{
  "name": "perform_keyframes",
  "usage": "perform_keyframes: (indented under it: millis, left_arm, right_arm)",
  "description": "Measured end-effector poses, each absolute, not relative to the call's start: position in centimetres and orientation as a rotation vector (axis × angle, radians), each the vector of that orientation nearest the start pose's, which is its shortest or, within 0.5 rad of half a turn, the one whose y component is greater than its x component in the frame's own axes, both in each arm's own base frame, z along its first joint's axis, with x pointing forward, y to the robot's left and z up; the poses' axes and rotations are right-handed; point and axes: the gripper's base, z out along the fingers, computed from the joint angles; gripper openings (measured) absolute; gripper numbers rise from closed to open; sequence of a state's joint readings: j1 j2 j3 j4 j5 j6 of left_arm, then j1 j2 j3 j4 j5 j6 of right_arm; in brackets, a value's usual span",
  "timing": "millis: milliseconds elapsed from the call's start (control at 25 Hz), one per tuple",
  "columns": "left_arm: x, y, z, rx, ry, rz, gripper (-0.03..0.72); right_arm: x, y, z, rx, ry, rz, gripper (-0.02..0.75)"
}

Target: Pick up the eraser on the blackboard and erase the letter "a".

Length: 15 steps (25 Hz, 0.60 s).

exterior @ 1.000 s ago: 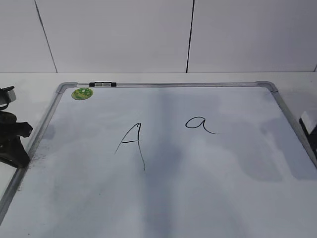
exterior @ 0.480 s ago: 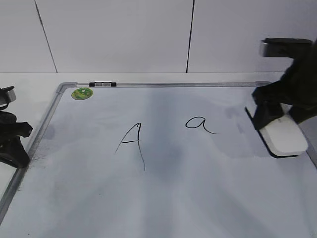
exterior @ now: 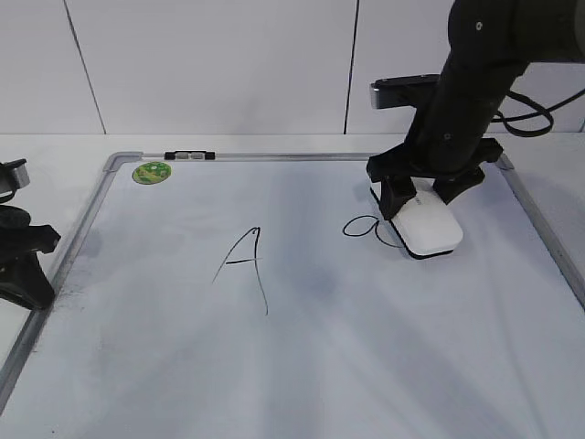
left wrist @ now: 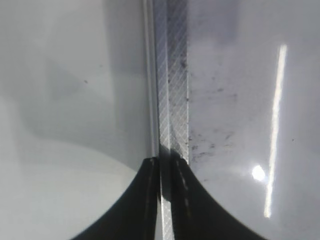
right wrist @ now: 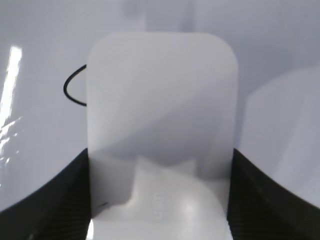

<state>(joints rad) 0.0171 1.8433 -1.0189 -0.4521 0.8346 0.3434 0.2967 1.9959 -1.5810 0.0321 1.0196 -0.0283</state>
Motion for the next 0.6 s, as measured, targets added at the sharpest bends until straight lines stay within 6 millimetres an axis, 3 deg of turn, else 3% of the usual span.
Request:
perform_keyframes:
  millis: [360,600]
  left_arm:
    - [31.8,-2.4,14.6,0.03,3.043,-0.505,0.036]
    - [31.8,-2.4,14.6,0.03,3.043,-0.505,0.036]
  right_arm:
    - [41.9,12.7,18.1,-0.493,2.97,0.007,0.545]
    - [42.0,12.7,17.8,-0.491,2.98,0.006,0.545]
